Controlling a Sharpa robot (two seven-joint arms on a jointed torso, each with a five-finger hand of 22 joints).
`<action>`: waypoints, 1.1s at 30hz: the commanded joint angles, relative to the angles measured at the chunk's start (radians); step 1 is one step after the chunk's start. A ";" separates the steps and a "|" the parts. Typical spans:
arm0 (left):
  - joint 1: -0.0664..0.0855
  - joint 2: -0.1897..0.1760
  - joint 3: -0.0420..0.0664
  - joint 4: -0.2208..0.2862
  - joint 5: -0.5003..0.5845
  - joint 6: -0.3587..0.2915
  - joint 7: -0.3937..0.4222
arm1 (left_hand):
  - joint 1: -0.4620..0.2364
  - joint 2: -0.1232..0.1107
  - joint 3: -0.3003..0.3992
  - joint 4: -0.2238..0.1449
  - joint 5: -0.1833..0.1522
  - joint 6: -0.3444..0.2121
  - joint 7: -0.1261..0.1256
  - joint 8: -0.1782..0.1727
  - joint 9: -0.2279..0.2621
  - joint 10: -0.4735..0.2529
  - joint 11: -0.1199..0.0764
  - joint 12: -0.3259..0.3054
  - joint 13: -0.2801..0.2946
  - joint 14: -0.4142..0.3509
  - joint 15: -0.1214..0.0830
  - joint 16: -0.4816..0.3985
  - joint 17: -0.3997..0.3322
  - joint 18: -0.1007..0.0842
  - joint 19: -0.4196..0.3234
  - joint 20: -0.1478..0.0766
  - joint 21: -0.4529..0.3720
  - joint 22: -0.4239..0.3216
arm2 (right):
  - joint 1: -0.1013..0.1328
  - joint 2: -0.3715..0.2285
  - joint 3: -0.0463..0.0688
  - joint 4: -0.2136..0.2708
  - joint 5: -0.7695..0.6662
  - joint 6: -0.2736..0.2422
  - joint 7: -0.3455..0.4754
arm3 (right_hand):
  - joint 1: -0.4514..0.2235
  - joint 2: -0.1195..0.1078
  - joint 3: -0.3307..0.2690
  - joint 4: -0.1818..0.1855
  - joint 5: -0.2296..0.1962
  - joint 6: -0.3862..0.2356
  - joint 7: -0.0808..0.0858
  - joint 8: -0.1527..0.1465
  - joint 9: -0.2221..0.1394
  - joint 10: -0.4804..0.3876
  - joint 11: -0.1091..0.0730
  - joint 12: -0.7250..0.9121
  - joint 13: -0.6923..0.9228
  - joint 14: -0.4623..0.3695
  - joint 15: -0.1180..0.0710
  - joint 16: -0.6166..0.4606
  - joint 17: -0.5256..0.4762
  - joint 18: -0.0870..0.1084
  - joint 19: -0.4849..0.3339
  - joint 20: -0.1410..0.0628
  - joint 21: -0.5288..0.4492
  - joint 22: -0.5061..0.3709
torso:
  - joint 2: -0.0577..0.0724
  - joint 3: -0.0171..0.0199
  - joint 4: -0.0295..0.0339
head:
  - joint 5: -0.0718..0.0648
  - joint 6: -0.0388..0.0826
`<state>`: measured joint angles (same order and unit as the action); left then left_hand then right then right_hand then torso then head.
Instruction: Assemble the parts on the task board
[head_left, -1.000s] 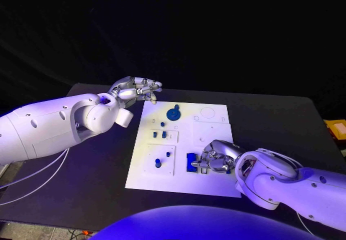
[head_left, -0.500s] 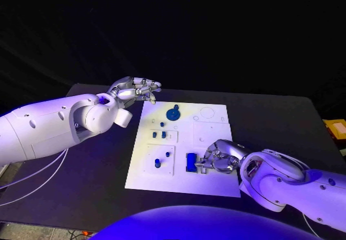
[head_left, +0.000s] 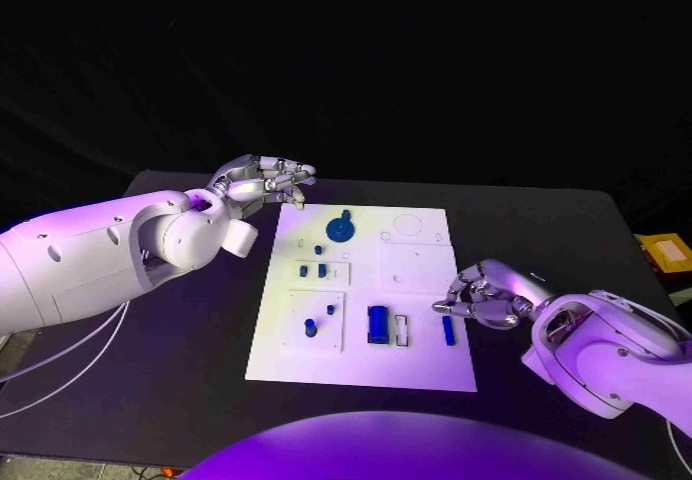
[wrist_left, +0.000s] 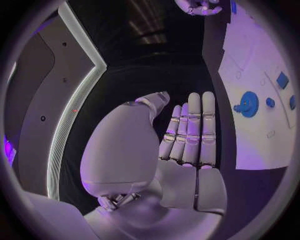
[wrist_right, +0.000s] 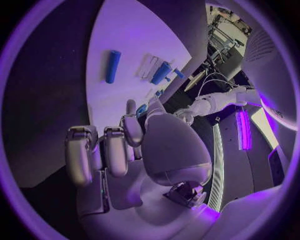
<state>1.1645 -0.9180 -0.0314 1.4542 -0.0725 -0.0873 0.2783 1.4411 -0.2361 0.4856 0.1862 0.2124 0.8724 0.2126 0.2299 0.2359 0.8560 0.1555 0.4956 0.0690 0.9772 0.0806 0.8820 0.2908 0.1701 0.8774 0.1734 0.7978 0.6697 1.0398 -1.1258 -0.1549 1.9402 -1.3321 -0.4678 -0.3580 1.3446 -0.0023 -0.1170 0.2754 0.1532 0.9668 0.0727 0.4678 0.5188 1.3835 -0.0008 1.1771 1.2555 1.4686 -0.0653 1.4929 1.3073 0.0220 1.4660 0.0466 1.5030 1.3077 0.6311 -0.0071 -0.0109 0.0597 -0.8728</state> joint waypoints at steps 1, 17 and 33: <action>0.000 0.002 0.000 0.002 -0.001 0.012 0.011 | -0.010 0.003 -0.002 -0.002 -0.002 -0.009 0.001 -0.005 0.002 -0.006 -0.002 -0.001 0.001 -0.006 0.003 -0.006 0.001 0.013 0.000 0.004 -0.006 -0.001 | -0.010 -0.012 -0.003 -0.003 -0.048 0.029 -0.021 | 0.022 0.004 0.000 -0.002 0.001 -0.004 0.000 -0.006 -0.002 -0.010 -0.002 -0.009 -0.009 0.063 -0.001 -0.006 0.064 -0.006 0.074 -0.003 -0.005 0.242 | 0.001 0.0015 -0.0003 | -0.008 0.000; 0.000 0.000 0.000 0.003 -0.001 0.014 0.012 | -0.012 0.004 -0.003 -0.003 -0.002 -0.009 0.001 -0.005 0.002 -0.006 -0.002 0.000 0.002 -0.006 0.003 -0.006 0.002 0.013 0.001 0.005 -0.008 -0.003 | -0.089 0.032 -0.006 -0.038 -0.121 0.045 -0.117 | 0.025 -0.004 -0.012 0.008 -0.005 -0.005 0.004 -0.013 -0.006 -0.015 0.002 -0.021 -0.017 0.061 0.001 -0.010 0.057 -0.004 0.071 -0.001 -0.013 0.239 | 0.002 0.0006 0.0028 | -0.014 0.000; 0.000 -0.004 0.000 0.006 -0.001 0.015 0.010 | -0.013 0.004 -0.003 -0.003 -0.002 -0.009 0.001 -0.005 0.002 -0.007 -0.002 0.000 0.002 -0.006 0.003 -0.006 0.002 0.013 0.002 0.005 -0.009 -0.003 | -0.107 0.085 -0.006 -0.082 -0.206 0.076 -0.161 | 0.146 0.008 0.017 -0.026 -0.077 0.012 -0.006 -0.018 -0.012 -0.014 -0.007 -0.023 -0.015 0.062 -0.006 -0.011 0.060 -0.005 0.073 -0.005 -0.008 0.241 | 0.002 0.0008 0.0022 | -0.006 0.000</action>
<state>1.1640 -0.9224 -0.0321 1.4566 -0.0725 -0.0870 0.2799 1.4358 -0.2308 0.4856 0.1862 0.2123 0.8687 0.2162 0.2299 0.2368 0.8560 0.1555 0.4956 0.0690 0.9772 0.0806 0.8820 0.2915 0.1701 0.8774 0.1734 0.7930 0.6680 0.9432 -1.0455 -0.1536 1.8681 -1.4870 -0.4426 -0.4725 1.4342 -0.0171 -0.1085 0.2606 0.0935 0.9731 0.0710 0.4598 0.6503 1.3660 0.0034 1.1472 1.2392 1.4663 -0.0604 1.4852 1.3080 0.0221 1.4660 0.0466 1.4947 1.3073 0.6330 -0.0071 -0.0082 0.0526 -0.8728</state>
